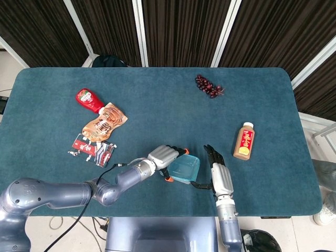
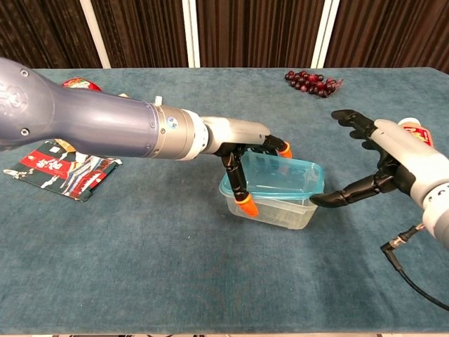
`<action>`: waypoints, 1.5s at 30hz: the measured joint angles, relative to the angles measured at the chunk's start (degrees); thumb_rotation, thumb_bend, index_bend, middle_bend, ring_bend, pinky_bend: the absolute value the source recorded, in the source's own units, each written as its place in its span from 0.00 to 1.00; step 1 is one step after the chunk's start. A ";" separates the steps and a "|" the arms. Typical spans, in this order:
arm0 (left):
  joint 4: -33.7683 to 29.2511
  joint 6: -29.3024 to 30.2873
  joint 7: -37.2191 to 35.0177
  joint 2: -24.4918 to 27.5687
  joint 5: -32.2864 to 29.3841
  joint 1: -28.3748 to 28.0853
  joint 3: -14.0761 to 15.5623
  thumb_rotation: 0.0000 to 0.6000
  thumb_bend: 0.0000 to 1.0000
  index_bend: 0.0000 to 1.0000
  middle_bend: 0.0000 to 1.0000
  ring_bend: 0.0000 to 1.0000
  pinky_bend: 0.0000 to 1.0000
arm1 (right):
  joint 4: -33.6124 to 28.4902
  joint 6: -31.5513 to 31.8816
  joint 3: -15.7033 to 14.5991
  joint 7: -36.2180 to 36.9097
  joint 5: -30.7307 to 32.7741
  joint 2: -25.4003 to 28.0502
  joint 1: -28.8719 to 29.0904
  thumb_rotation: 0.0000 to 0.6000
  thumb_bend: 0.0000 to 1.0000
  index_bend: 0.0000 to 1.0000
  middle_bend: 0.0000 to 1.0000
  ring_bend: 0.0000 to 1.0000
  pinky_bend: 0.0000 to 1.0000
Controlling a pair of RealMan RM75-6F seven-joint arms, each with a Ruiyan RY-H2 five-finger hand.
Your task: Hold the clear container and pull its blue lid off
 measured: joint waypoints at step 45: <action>-0.04 -1.43 -5.17 1.20 -0.47 -1.54 -0.01 1.00 0.00 0.00 0.00 0.02 0.23 | 5.95 -0.36 -0.79 5.25 -5.72 -2.77 -0.47 1.00 0.19 0.12 0.00 0.00 0.00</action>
